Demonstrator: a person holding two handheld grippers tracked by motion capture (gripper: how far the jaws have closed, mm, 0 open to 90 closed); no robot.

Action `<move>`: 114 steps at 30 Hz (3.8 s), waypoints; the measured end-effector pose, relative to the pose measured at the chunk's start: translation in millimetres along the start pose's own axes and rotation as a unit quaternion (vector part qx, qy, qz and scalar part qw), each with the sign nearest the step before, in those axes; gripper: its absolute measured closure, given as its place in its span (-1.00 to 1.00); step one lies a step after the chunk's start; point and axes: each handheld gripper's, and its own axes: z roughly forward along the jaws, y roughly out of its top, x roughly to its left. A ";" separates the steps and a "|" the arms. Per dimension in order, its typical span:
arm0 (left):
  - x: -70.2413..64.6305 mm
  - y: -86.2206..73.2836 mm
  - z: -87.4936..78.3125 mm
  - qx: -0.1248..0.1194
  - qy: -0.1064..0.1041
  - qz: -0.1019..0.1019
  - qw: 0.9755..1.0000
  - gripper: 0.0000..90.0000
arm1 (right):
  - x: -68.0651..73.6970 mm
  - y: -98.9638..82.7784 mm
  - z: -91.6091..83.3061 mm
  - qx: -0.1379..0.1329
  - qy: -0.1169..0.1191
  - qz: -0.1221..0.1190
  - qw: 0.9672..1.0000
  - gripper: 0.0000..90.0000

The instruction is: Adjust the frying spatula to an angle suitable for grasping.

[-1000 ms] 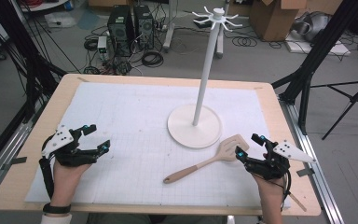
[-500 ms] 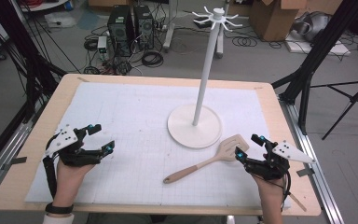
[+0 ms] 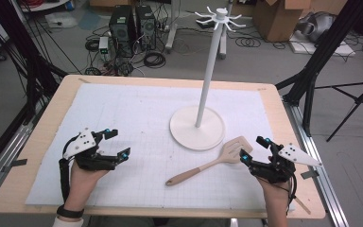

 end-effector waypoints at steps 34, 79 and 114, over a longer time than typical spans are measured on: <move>-87.9 10.6 122.7 0.077 -0.116 0.009 0.990 -0.59 | -3.5 -1.3 -1.7 0.002 -0.005 0.003 1.000 -0.65; -139.1 0.5 196.2 0.278 -0.074 0.035 0.957 0.23 | -7.1 -2.1 -2.3 0.002 -0.013 0.011 1.000 -0.64; -108.4 15.8 148.1 0.253 -0.251 0.142 0.924 0.67 | -7.3 2.8 -10.7 -0.014 -0.012 0.016 1.000 -0.64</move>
